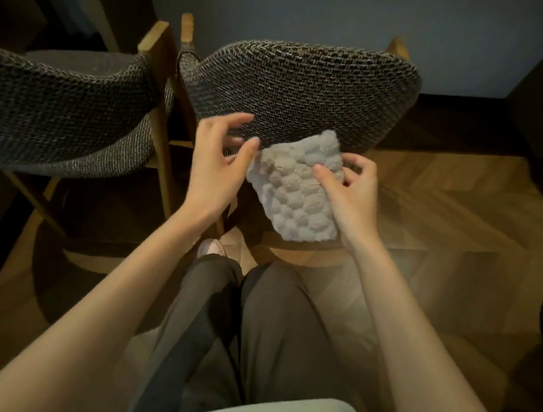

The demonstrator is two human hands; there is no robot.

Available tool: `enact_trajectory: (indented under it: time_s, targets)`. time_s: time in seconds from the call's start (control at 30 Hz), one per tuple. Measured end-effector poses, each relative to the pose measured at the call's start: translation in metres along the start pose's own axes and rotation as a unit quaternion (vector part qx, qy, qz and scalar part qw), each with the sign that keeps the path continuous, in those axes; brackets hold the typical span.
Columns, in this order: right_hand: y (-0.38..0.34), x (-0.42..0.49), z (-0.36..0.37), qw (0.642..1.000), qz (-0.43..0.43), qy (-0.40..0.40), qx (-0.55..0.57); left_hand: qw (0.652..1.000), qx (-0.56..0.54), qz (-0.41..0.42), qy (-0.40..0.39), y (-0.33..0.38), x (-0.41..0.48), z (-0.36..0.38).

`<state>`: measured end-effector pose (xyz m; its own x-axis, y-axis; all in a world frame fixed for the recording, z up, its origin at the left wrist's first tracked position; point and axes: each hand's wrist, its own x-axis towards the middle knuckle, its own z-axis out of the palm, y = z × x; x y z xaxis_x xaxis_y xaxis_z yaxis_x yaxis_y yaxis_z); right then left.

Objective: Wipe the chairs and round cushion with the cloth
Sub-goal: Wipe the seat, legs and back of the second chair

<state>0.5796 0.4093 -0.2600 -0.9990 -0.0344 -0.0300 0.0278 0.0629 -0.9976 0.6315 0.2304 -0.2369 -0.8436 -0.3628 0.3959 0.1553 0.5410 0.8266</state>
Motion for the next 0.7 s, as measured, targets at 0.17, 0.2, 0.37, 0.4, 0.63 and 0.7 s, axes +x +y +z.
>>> enact_trajectory:
  time_s: [0.17, 0.2, 0.37, 0.4, 0.63, 0.7]
  targets:
    - [-0.008, 0.009, -0.027, 0.975, 0.07, 0.186, 0.098, 0.99, 0.102, 0.101, -0.011, 0.022, 0.021, -0.002]
    - [-0.014, 0.012, -0.027, 0.971, 0.041, 0.218, 0.092, 0.984, 0.13, 0.121, -0.02, 0.025, 0.027, 0.004]
    - [-0.044, 0.048, 0.006, 0.937, -0.224, 0.266, 0.039, 0.95, 0.249, 0.189, -0.023, 0.026, 0.067, 0.038]
    - [-0.044, 0.056, 0.016, 0.932, -0.252, 0.262, 0.001, 0.944, 0.267, 0.192, -0.005, 0.023, 0.076, 0.042]
    - [-0.003, 0.083, 0.029, 0.874, -0.38, 0.239, -0.184, 0.926, 0.254, 0.263, 0.095, -0.011, 0.094, 0.053]
    - [0.017, 0.083, 0.029, 0.866, -0.4, 0.168, -0.248, 0.926, 0.233, 0.274, 0.114, -0.017, 0.092, 0.056]
